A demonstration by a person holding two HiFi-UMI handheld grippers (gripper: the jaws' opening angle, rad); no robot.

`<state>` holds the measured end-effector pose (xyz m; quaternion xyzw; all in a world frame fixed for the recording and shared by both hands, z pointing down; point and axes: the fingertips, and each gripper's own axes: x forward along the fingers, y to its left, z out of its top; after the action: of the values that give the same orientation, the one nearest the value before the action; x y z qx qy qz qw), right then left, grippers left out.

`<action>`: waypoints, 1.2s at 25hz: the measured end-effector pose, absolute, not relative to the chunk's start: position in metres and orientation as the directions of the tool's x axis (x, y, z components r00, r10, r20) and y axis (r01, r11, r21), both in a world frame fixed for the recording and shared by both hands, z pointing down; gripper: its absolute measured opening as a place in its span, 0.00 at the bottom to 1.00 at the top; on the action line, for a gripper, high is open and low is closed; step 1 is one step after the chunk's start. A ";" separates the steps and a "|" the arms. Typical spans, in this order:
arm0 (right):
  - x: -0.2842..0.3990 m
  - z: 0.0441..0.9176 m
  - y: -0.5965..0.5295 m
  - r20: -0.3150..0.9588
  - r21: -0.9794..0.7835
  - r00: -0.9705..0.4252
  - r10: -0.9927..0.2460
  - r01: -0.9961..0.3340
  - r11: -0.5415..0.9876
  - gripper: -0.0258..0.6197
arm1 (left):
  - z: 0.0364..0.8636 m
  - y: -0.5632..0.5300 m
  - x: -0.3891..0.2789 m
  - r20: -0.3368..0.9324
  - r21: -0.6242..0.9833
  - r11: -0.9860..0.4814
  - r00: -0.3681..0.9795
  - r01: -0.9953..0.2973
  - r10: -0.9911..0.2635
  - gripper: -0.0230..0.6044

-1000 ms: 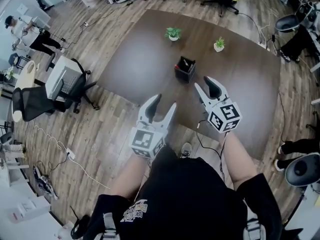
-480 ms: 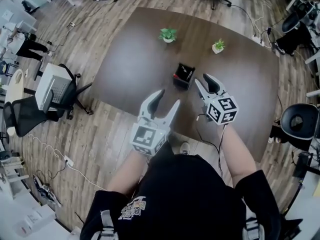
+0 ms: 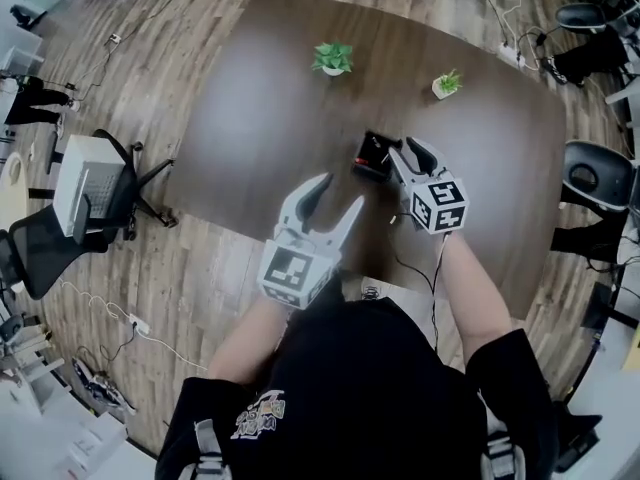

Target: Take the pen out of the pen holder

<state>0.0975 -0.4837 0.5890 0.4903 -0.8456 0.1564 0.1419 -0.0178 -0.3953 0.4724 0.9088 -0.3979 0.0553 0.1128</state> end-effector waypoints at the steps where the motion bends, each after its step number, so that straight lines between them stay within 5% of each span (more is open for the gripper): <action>1: 0.097 0.594 -0.488 0.404 -0.117 -0.472 -0.783 -0.876 0.468 0.31 | 0.475 -0.400 -0.020 0.194 0.166 -0.660 0.680 -0.733 -0.707 0.35; 22: 0.086 0.611 -0.497 0.427 0.205 -0.356 -0.831 -0.857 0.473 0.17 | 0.501 -0.429 -0.030 0.237 0.229 -0.662 0.701 -0.713 -0.673 0.35; 30: 0.079 0.601 -0.493 0.403 0.190 -0.372 -0.836 -0.859 0.474 0.14 | 0.493 -0.422 -0.037 0.238 0.224 -0.647 0.685 -0.729 -0.689 0.35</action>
<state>0.0792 -0.4928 0.6009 0.5119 -0.8279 0.0258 0.2277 -0.0369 -0.4217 0.4929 0.9051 -0.3917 0.0654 0.1522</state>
